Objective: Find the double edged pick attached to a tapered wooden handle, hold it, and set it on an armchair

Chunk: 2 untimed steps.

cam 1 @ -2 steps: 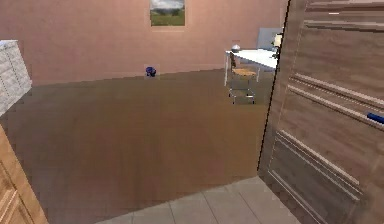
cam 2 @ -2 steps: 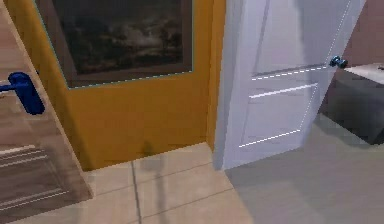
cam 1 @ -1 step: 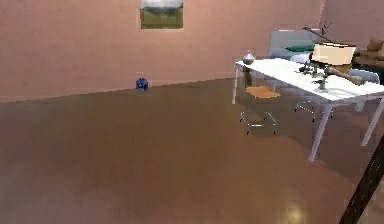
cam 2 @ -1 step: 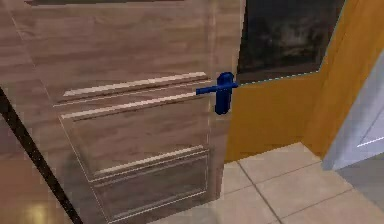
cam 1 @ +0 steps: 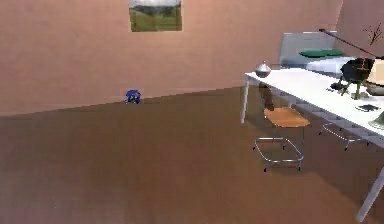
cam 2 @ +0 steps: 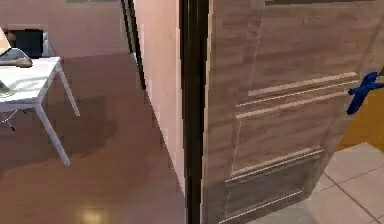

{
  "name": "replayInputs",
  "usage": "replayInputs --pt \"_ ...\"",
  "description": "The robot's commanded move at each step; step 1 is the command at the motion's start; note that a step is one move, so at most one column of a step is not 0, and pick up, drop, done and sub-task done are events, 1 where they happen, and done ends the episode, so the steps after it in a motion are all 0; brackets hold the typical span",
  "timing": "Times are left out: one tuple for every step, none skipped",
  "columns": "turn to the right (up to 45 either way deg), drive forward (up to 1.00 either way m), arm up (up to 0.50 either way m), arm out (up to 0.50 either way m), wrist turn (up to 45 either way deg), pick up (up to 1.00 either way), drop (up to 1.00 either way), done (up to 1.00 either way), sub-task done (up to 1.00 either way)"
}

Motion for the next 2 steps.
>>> replayInputs --pt "33.0 0.00 0.00 0.00 0.0 0.00 0.00 0.00 0.00" --pt "3.0 0.00 0.00 0.00 0.0 0.00 0.00 0.00 0.00"
